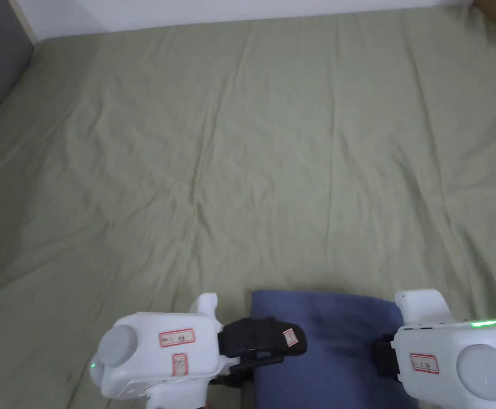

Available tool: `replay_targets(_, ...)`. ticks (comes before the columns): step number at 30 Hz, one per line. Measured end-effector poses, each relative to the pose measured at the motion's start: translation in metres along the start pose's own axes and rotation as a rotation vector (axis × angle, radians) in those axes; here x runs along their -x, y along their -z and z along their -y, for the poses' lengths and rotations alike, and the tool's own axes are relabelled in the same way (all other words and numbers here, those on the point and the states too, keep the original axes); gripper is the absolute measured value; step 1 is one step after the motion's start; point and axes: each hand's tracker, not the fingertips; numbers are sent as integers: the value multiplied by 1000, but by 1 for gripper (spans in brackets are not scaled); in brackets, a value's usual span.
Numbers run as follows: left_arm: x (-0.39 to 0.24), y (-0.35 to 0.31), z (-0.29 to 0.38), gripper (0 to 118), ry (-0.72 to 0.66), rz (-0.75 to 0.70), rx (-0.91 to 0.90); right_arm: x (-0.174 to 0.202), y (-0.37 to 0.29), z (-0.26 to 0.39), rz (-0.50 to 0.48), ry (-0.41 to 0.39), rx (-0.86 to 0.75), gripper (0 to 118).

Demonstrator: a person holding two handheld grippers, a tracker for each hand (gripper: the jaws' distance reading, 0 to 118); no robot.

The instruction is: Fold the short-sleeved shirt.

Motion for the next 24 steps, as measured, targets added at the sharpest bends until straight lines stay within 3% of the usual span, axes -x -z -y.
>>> replay_targets(3, 1, 13, -2, 86, 22, -4, 10, 4, -1, 0, 16, -18, 1, 1)
replay_targets(4, 4, 14, -3, 69, 30, 0, 15, 4, -1, 0, 19, -21, 2, 1)
replay_targets(5, 6, 14, -4, 39, 30, -6, 13, 4, -1, 0, 22, -22, 2, 1)
replay_targets(10, 14, -11, -1, 36, 27, 5, 22, 13, -17, -2, -4, -26, -22, 1)
replay_targets(15, 6, -78, -13, 35, 100, -138, -57, 23, -35, -8, -28, -32, -83, 1)
replay_targets(20, 6, -192, -37, 35, 168, -467, -151, 32, -43, -9, -40, -46, -107, 1)
replay_targets(24, 14, -273, -68, 35, 210, -860, -168, 32, -35, -6, -38, -33, -79, 1)
